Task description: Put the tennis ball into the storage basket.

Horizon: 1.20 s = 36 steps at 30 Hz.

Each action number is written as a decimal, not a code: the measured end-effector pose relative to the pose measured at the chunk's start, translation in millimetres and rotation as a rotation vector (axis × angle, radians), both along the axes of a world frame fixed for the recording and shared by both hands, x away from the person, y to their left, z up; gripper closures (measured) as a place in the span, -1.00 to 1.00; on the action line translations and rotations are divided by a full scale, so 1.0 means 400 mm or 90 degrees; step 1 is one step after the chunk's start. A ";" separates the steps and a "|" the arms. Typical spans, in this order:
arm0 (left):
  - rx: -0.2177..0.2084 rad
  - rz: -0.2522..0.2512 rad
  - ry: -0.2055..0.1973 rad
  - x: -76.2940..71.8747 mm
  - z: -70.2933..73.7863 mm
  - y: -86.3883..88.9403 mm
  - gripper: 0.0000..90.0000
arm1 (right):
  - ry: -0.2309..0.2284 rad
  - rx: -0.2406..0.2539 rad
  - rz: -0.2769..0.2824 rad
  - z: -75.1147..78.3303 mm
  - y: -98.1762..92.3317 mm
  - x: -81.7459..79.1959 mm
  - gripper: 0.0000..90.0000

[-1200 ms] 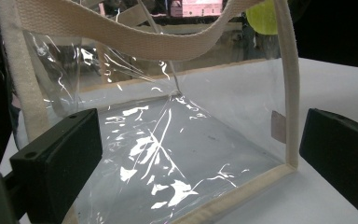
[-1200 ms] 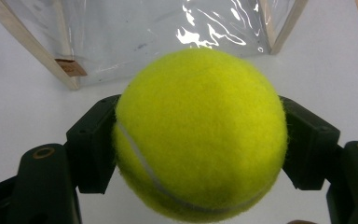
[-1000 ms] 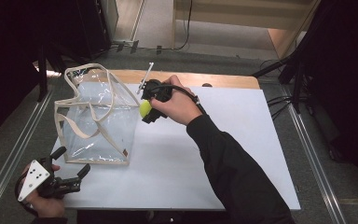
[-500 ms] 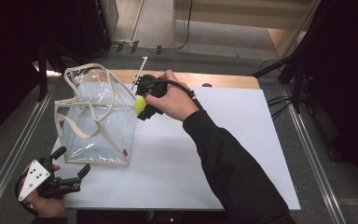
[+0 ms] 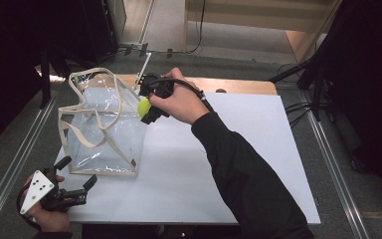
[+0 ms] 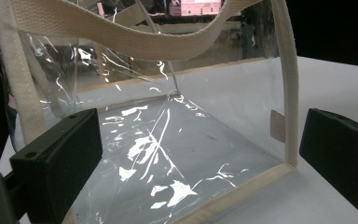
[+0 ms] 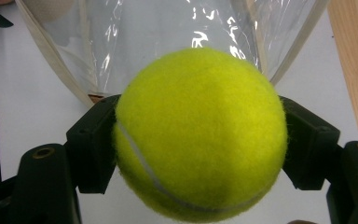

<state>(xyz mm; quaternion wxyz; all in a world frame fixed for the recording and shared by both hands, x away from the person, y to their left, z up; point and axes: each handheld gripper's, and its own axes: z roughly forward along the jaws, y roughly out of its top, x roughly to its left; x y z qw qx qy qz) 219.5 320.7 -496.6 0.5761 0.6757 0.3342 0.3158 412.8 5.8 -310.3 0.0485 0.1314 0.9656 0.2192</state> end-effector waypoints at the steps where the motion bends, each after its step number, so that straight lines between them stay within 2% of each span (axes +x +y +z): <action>1: 0.001 0.000 0.000 0.000 0.000 0.000 -1.00 | -0.001 0.001 0.004 0.003 0.002 0.001 -0.50; 11: 0.007 0.000 0.002 0.001 0.000 0.001 -1.00 | 0.006 0.005 0.012 0.030 0.029 0.004 -0.50; 29: 0.009 -0.001 0.004 0.001 0.000 0.000 -1.00 | 0.000 -0.013 0.030 0.083 0.101 0.002 -0.50; 36: 0.008 -0.002 0.004 0.002 0.001 0.001 -1.00 | -0.002 -0.011 0.039 0.100 0.123 0.003 -0.50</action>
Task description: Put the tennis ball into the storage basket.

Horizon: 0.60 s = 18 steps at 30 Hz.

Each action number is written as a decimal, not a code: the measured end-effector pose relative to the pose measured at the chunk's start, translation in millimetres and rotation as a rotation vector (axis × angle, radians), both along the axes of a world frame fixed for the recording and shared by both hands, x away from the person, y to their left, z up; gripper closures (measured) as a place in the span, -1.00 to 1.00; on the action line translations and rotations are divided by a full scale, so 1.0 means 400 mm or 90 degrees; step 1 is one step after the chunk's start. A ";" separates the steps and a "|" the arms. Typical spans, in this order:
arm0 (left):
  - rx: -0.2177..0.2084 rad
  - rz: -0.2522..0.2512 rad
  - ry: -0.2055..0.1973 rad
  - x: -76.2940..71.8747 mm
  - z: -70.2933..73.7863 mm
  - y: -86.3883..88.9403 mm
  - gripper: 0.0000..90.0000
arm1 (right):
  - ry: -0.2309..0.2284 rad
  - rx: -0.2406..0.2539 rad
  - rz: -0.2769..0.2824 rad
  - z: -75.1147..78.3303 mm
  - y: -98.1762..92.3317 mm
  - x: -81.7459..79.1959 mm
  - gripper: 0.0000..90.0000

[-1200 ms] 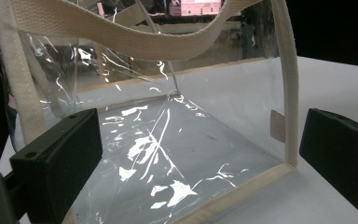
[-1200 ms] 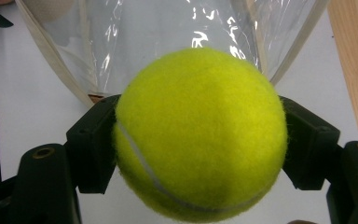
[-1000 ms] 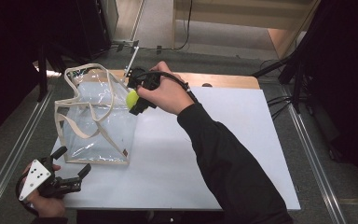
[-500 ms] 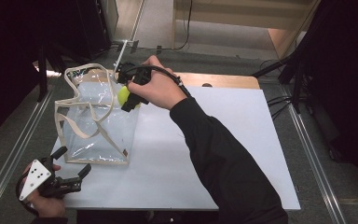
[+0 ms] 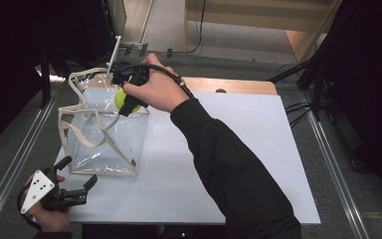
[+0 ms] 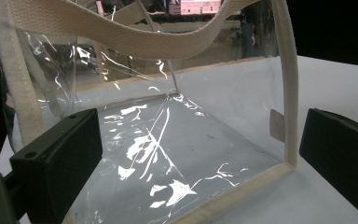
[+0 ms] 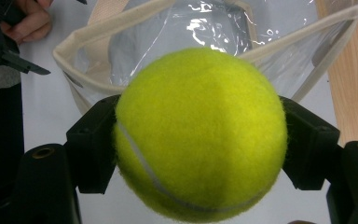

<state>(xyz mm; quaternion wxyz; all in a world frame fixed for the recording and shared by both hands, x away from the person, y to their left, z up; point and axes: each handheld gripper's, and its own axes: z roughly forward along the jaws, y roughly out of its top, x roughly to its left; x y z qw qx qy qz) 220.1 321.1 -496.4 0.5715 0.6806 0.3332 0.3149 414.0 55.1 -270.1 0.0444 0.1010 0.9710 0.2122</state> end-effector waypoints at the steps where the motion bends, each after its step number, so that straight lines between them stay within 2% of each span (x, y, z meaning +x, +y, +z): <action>1: 0.000 0.000 0.000 0.000 0.000 0.000 -1.00 | 0.002 -0.003 -0.003 0.003 0.003 -0.001 -0.50; 8: -0.002 0.000 0.000 0.000 0.000 0.000 -1.00 | -0.002 -0.001 0.005 0.018 0.021 0.002 -0.50; 12: 0.000 -0.001 0.000 0.000 0.000 0.000 -1.00 | 0.000 -0.003 0.000 0.020 0.032 0.003 -0.50; 18: -0.004 -0.001 0.000 0.000 0.000 0.000 -1.00 | 0.000 0.001 0.010 0.018 0.054 0.006 -0.50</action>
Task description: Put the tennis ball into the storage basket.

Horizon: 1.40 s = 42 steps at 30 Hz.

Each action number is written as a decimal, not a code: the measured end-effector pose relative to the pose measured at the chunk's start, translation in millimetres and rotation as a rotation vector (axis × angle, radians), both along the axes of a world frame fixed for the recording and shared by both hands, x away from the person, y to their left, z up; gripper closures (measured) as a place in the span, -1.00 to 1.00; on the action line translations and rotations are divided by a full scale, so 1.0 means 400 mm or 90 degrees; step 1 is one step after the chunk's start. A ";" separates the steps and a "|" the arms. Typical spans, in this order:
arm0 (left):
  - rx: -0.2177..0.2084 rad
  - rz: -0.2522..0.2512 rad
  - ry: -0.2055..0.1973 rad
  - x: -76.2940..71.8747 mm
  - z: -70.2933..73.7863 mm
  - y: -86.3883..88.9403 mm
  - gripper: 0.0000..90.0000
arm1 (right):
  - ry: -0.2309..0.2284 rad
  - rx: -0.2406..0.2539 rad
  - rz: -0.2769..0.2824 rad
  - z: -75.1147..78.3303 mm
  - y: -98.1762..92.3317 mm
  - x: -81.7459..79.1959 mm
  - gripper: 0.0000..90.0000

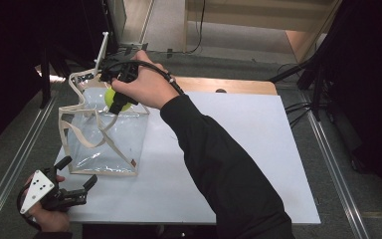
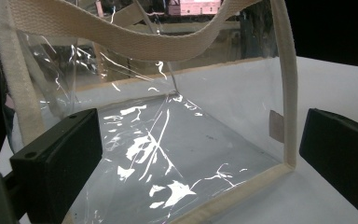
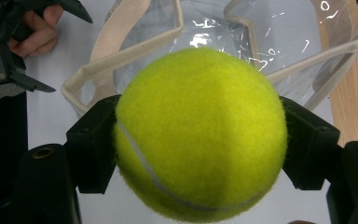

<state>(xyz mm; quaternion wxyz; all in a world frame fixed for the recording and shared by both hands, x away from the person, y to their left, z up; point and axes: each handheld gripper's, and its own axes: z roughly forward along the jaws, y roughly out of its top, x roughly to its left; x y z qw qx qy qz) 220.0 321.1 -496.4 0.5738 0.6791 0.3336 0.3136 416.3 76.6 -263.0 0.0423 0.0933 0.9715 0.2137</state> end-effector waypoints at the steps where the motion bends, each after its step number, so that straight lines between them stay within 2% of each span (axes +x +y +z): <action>1: 0.000 0.001 0.001 0.000 0.000 0.000 -1.00 | 0.000 -0.002 0.002 0.001 0.003 0.000 -0.50; 19: -0.002 0.000 0.000 -0.001 0.000 0.001 -1.00 | -0.006 -0.005 0.015 0.014 0.060 -0.010 -0.50; 27: -0.005 0.000 -0.001 -0.001 0.000 0.000 -1.00 | 0.000 -0.001 0.022 -0.003 0.089 -0.002 -0.50; 34: -0.005 -0.001 -0.001 -0.001 0.000 0.002 -1.00 | 0.004 -0.012 0.029 -0.022 0.113 -0.001 -0.50; 42: -0.006 -0.002 -0.002 -0.001 0.000 0.002 -1.00 | 0.006 -0.022 0.024 -0.040 0.110 0.008 -0.50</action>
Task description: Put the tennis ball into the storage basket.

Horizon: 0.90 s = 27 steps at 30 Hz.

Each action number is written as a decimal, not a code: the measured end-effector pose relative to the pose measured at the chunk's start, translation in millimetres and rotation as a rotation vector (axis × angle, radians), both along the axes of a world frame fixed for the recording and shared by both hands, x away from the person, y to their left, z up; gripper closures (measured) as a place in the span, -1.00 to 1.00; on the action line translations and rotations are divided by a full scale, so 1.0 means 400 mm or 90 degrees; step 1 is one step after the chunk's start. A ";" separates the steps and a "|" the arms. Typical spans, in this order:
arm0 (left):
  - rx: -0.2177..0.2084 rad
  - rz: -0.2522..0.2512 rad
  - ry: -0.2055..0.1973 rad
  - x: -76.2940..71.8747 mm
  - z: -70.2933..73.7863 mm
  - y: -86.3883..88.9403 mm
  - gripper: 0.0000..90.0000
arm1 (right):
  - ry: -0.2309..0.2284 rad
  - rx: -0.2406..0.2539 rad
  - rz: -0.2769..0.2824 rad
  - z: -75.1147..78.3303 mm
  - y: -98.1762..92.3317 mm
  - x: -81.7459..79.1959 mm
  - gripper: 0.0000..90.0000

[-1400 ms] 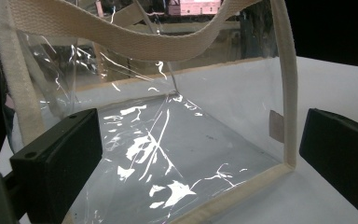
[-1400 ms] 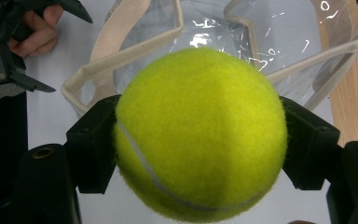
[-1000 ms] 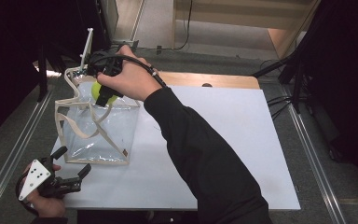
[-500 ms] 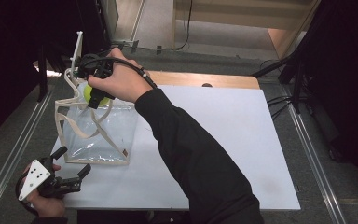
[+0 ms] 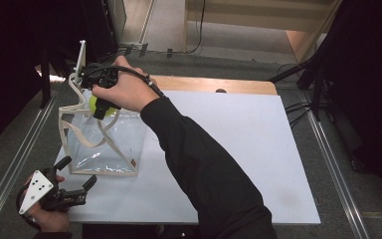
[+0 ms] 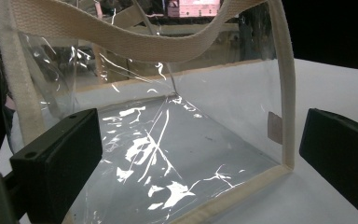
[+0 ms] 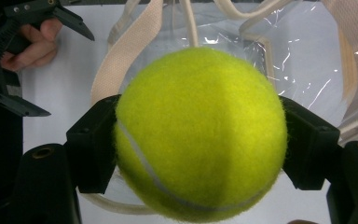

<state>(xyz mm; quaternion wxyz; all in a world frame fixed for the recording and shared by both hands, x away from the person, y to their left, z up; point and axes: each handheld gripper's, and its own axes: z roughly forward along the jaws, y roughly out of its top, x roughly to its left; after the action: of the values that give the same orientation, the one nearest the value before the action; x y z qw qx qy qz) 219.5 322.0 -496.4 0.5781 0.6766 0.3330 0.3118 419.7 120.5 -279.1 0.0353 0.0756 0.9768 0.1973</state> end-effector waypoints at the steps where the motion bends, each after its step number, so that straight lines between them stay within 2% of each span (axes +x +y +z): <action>1: 0.000 0.000 0.000 0.000 0.000 0.000 -1.00 | 0.001 -0.001 -0.002 -0.002 -0.002 0.000 -0.50; 5: 0.001 0.001 0.001 0.000 0.000 -0.001 -1.00 | 0.005 -0.003 -0.003 -0.005 -0.011 0.002 -0.51; 9: 0.002 0.001 0.001 0.000 0.000 -0.001 -1.00 | 0.005 -0.008 0.004 0.000 -0.021 -0.003 -0.74; 12: 0.001 0.002 0.001 0.000 0.000 -0.001 -1.00 | -0.003 -0.009 0.000 0.007 -0.029 -0.009 -0.76; 18: 0.002 0.001 0.001 0.000 0.000 -0.001 -1.00 | -0.006 0.014 -0.014 0.019 -0.065 -0.013 -0.80; 23: 0.001 0.001 0.001 0.000 0.000 -0.002 -1.00 | -0.006 0.022 -0.027 0.017 -0.101 -0.011 -0.84; 27: 0.001 0.002 0.001 0.000 0.000 -0.002 -1.00 | -0.001 0.030 -0.039 0.013 -0.134 -0.013 -0.96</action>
<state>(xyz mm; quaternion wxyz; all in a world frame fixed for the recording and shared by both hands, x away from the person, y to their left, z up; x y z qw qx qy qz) 219.6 321.2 -496.5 0.5766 0.6770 0.3341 0.3124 414.4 66.8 -274.1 0.0402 0.1062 0.9691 0.2188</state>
